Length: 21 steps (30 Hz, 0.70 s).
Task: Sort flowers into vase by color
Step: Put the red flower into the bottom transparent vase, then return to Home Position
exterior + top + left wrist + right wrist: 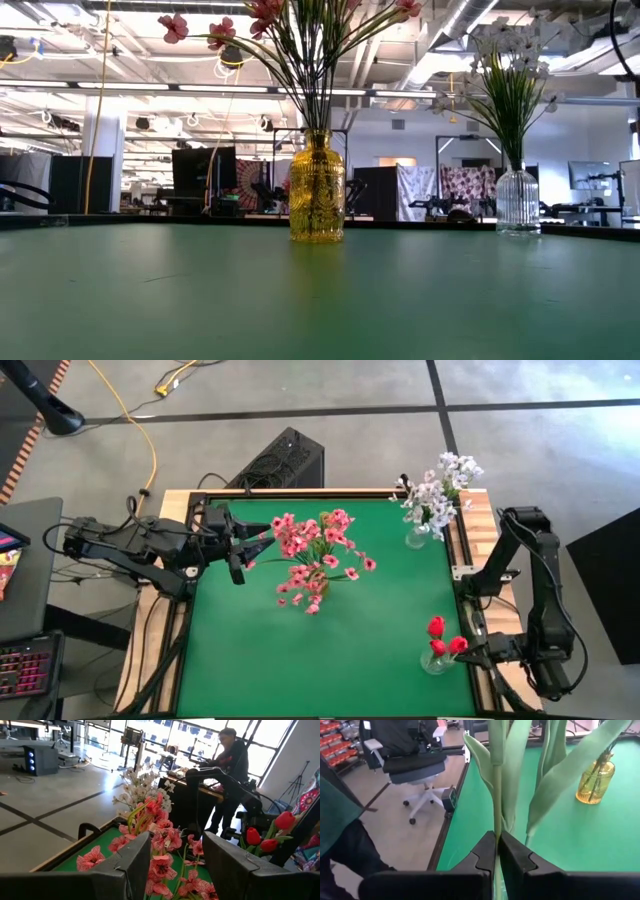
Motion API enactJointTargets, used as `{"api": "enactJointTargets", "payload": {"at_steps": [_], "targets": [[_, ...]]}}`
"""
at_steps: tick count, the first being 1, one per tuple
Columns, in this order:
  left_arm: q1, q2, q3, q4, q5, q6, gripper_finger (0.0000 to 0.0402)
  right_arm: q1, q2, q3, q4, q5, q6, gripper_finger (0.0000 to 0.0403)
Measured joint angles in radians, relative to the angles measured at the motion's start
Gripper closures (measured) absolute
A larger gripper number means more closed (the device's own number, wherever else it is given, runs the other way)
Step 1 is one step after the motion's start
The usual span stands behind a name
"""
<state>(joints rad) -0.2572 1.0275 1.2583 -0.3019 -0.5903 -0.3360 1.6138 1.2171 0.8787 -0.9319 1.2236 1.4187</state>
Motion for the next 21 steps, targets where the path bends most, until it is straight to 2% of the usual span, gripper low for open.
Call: {"api": "enactJointTargets", "payload": {"at_steps": [7, 16, 21], "targets": [[0.000, 0.000, 0.000, 0.000, 0.001, -0.001, 0.0233, -0.001, -0.052, 0.000, -0.015, -0.063, -0.039, 0.0338], [0.000, 0.000, 0.000, 0.000, 0.007, 0.000, 0.0233, -0.018, -0.109, 0.000, -0.031, -0.183, -0.040, 0.0263], [0.000, 0.000, 0.000, -0.002, 0.011, 0.014, 0.0233, -0.017, -0.154, 0.000, -0.023, -0.290, -0.027, 0.0230]]}}
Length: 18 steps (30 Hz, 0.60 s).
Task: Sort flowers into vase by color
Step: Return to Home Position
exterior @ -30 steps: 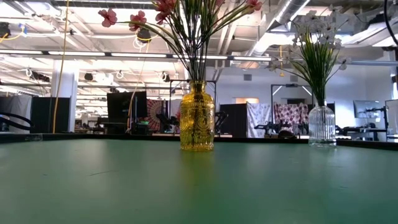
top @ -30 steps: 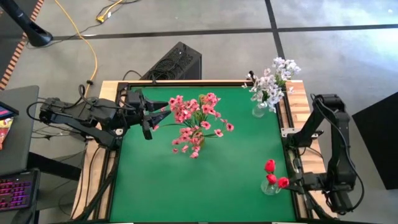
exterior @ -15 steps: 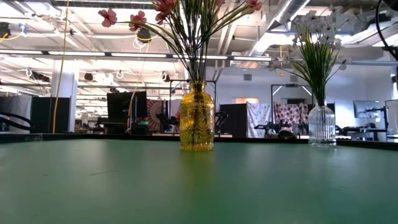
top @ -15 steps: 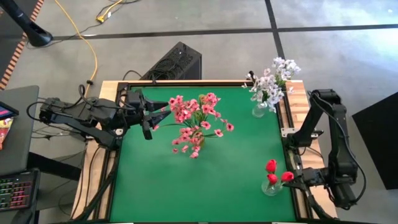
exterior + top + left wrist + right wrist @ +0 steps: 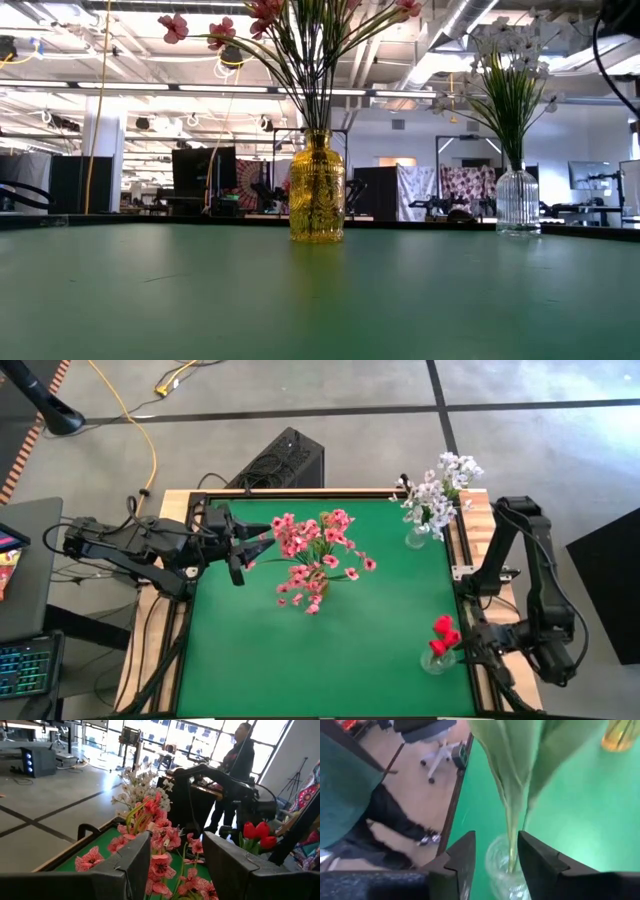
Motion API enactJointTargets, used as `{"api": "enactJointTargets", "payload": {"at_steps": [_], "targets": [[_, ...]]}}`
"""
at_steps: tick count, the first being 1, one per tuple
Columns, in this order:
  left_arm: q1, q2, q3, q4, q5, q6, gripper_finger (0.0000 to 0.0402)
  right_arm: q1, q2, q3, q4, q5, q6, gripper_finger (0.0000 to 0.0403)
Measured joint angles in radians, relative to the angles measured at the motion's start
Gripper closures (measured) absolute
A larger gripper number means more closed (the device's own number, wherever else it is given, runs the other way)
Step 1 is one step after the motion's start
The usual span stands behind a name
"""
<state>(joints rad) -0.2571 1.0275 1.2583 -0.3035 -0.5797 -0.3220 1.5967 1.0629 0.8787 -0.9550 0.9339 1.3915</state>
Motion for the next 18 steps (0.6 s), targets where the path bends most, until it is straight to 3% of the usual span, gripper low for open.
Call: {"api": "enactJointTargets", "payload": {"at_steps": [7, 13, 18], "targets": [[0.000, 0.000, 0.000, -0.025, 0.025, 0.030, 0.0233, -0.001, -0.099, 0.000, -0.002, -0.156, 0.157, 0.0226], [0.000, -0.001, 0.000, -0.062, 0.025, 0.077, 0.0233, -0.002, -0.202, 0.000, -0.030, -0.182, 0.306, 0.0242], [0.000, -0.001, 0.000, -0.090, 0.030, 0.124, 0.0233, -0.027, -0.269, 0.000, -0.192, -0.187, 0.432, 0.0269]]}}
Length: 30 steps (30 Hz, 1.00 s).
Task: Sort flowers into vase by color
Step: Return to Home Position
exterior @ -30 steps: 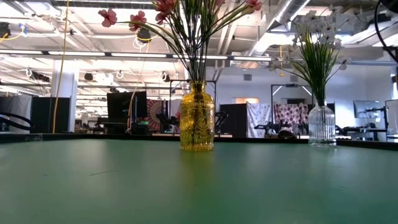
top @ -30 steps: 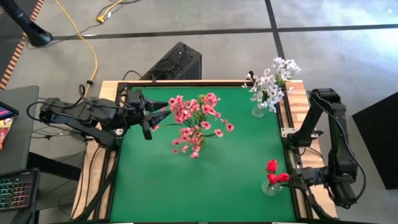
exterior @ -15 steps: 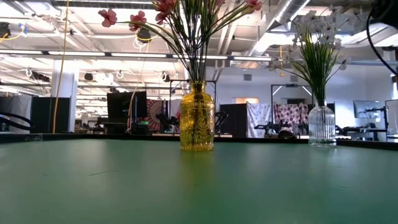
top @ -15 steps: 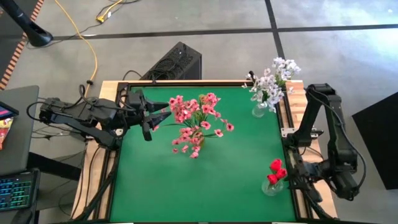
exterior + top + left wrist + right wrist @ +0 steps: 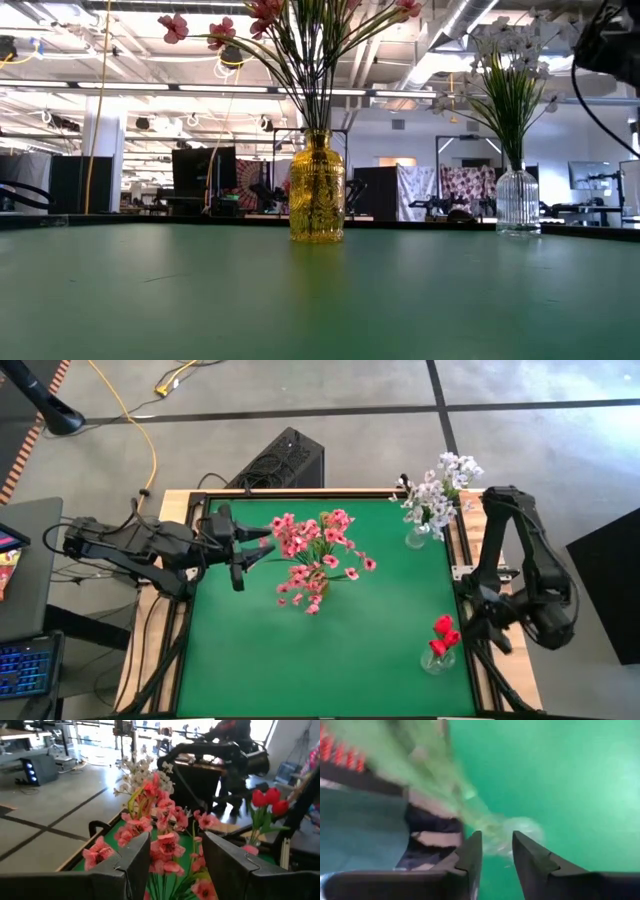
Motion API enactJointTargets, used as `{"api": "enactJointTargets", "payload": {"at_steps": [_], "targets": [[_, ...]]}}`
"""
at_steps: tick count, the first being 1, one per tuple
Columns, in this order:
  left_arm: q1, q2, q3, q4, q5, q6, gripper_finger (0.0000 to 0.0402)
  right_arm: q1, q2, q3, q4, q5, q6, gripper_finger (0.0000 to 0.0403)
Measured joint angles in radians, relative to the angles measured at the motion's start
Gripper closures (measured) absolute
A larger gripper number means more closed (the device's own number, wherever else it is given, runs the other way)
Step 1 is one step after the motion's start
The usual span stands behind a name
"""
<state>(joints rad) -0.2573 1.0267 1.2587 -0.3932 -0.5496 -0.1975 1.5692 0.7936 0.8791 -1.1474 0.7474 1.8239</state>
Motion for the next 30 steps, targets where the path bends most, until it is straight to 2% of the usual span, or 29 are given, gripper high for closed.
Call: {"api": "enactJointTargets", "payload": {"at_steps": [4, 9, 13, 22, 27, 30], "targets": [[0.000, -0.006, 0.000, -0.033, 0.032, 0.021, 0.0233, -0.075, -0.008, 0.000, -0.093, 0.001, 0.056, 0.0315], [0.000, -0.031, 0.001, -0.082, 0.056, 0.022, 0.0233, -0.212, 0.037, 0.000, -0.111, 0.021, -0.044, 0.0386], [0.000, -0.063, 0.001, -0.123, 0.056, 0.037, 0.0233, -0.324, 0.075, 0.000, -0.159, 0.165, -0.078, 0.0379], [0.008, -0.101, 0.001, -0.156, 0.048, 0.132, 0.0233, -0.512, 0.059, 0.000, -0.152, 0.378, -0.258, 0.0387], [0.040, -0.111, 0.000, -0.186, 0.075, 0.182, 0.0234, -0.561, 0.034, -0.004, -0.140, 0.426, -0.287, 0.0387], [0.075, -0.153, -0.027, -0.151, 0.107, 0.209, 0.0242, -0.568, 0.003, -0.053, -0.076, 0.461, -0.292, 0.0387]]}}
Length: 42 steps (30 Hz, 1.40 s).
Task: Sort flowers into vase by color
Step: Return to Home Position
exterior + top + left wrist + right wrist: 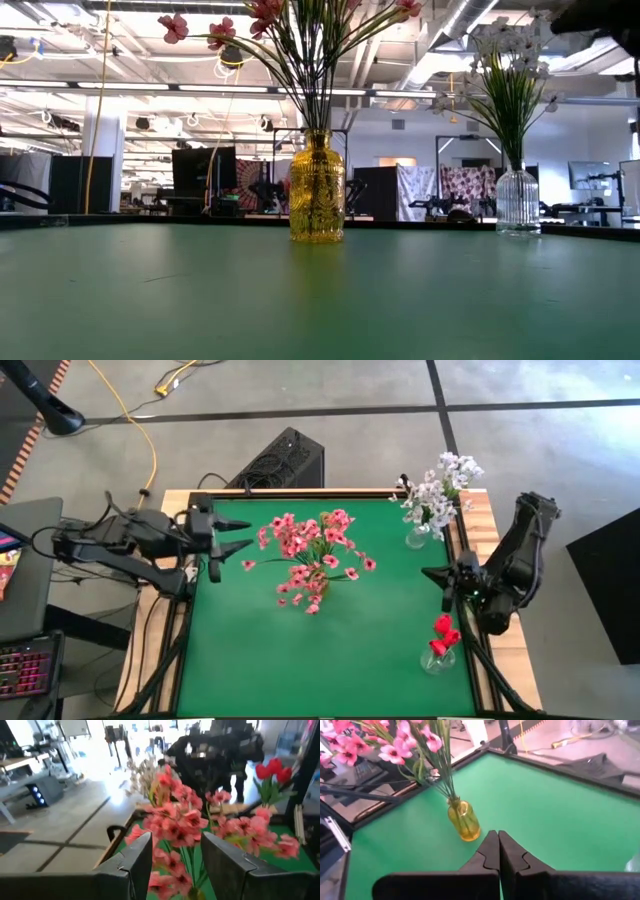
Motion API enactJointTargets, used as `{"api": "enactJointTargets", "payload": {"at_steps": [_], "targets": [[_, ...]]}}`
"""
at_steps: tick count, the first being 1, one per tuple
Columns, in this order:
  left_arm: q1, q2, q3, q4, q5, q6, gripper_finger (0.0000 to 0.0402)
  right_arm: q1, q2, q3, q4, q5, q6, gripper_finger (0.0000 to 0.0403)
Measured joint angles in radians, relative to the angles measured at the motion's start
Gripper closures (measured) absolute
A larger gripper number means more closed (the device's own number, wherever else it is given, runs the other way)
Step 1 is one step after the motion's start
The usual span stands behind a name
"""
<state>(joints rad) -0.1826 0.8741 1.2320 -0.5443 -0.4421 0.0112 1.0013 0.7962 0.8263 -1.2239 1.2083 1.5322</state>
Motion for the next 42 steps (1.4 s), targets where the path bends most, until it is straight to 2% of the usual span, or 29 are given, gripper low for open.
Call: {"api": "enactJointTargets", "payload": {"at_steps": [5, 11, 14, 18, 22, 27, 30, 33, 38, 42], "targets": [[0.068, -0.141, -0.172, 0.157, 0.076, 0.016, 0.0267, 0.006, -0.074, -0.120, 0.155, -0.004, -0.014, 0.0387], [0.137, -0.346, -0.355, 0.273, 0.081, -0.028, 0.0289, -0.022, -0.167, -0.183, 0.367, -0.011, -0.208, 0.0387], [0.158, -0.437, -0.427, 0.310, 0.096, -0.049, 0.0297, -0.082, -0.203, -0.221, 0.493, -0.064, -0.310, 0.0387], [0.178, -0.522, -0.525, 0.352, 0.098, -0.062, 0.0305, -0.215, -0.216, -0.288, 0.773, -0.194, -0.527, 0.0387], [0.187, -0.575, -0.601, 0.388, 0.098, -0.081, 0.0310, -0.428, -0.207, -0.336, 0.984, -0.411, -0.730, 0.0387], [0.189, -0.615, -0.662, 0.379, 0.132, -0.103, 0.0316, -0.664, -0.214, -0.358, 1.033, -0.691, -0.835, 0.0387], [0.189, -0.650, -0.696, 0.380, 0.156, -0.129, 0.0324, -0.759, -0.215, -0.358, 1.038, -0.810, -0.894, 0.0387], [0.189, -0.701, -0.740, 0.378, 0.158, -0.151, 0.0333, -0.830, -0.214, -0.358, 1.042, -0.894, -0.964, 0.0386], [0.189, -0.799, -0.817, 0.382, 0.177, -0.191, 0.0350, -0.903, -0.214, -0.358, 1.044, -0.970, -1.027, 0.0384], [0.189, -0.855, -0.885, 0.377, 0.192, -0.238, 0.0361, -0.932, -0.217, -0.425, 1.165, -1.023, -1.078, 0.0384]]}}
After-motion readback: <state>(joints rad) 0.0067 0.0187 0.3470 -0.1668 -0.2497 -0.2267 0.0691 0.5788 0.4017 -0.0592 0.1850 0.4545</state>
